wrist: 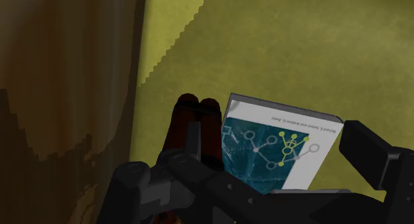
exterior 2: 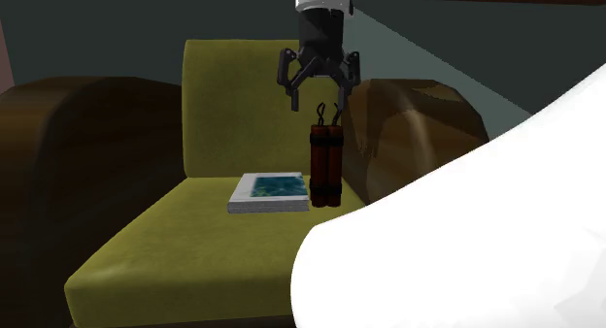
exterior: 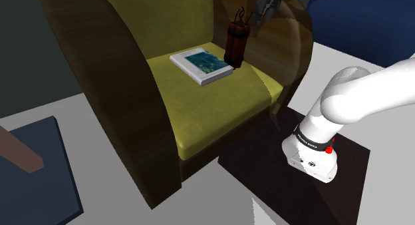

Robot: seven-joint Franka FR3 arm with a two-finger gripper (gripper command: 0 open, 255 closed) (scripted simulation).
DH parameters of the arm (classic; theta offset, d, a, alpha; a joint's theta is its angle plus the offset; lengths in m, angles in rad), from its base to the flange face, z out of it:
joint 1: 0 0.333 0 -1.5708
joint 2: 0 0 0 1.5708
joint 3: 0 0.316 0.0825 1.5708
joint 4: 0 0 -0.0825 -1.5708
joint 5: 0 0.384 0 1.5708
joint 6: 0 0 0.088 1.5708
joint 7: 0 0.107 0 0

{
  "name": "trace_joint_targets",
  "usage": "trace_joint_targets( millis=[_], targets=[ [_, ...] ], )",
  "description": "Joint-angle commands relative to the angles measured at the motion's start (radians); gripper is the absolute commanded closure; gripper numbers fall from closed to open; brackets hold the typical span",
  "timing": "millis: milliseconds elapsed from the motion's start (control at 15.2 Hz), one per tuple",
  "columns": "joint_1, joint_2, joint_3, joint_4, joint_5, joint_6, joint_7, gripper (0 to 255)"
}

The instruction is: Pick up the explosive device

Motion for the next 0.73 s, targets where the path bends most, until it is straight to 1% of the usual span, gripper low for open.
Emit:
trace_joint_targets(
  millis=[0, 264, 594, 660],
  targets=[
    [0.0, 0.0, 0.0, 0.0, 0.0, 0.0, 0.0, 0],
    [-0.028, 0.146, -0.05, 0.11, 0.022, 0.042, 0.009, 0],
    [-0.053, 0.319, -0.114, 0.261, 0.063, 0.068, 0.014, 0],
    [-0.053, 0.317, -0.114, 0.245, 0.063, 0.081, 0.013, 0]
  ],
)
